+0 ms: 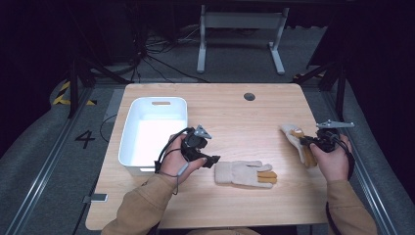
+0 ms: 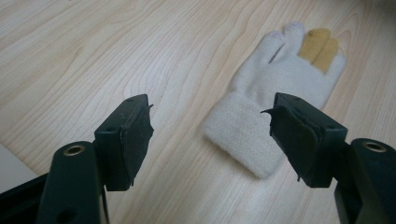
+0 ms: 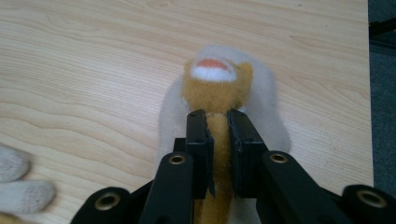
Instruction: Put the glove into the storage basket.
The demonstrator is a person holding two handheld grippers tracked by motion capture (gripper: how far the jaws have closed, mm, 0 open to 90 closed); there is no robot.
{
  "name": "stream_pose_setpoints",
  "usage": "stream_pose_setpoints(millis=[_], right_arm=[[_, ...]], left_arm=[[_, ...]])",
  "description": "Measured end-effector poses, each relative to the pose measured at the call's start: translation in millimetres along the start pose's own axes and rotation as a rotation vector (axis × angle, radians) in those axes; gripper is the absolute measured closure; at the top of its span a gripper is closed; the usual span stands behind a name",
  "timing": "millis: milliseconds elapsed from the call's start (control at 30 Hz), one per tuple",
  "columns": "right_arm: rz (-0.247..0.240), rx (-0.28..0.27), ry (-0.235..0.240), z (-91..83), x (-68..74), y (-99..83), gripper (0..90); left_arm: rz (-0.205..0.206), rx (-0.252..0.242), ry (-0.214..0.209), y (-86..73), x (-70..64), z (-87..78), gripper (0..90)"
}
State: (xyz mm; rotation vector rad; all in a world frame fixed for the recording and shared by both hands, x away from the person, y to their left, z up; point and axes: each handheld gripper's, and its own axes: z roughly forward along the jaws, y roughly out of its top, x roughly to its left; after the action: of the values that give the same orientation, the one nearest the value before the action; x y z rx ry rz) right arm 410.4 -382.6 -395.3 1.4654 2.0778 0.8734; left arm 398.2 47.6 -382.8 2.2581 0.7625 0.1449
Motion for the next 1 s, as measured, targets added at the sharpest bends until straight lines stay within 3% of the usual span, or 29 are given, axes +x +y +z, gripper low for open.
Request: stream_pose_setpoints(millis=[433, 600, 833, 1000], right_arm=[[-0.078, -0.054, 0.099, -27.3, 22.1, 12.5, 80.2], [-0.143, -0.08, 0.186, -34.0, 38.6, 15.9, 80.2], [-0.215, -0.088, 0.251, -40.6, 60.8, 18.9, 80.2], [-0.275, -0.078, 0.339, -38.4, 75.4, 18.8, 80.1]], left_arm=[[0.014, -0.008, -0.015, 3.3, -1.4, 0.7, 30.2], [0.057, 0.002, -0.066, 5.9, -4.7, -2.1, 29.8], [0.071, 0.001, -0.072, 8.1, -5.4, -2.6, 29.6], [0.079, -0.023, -0.088, 10.1, -8.2, 0.9, 24.2]])
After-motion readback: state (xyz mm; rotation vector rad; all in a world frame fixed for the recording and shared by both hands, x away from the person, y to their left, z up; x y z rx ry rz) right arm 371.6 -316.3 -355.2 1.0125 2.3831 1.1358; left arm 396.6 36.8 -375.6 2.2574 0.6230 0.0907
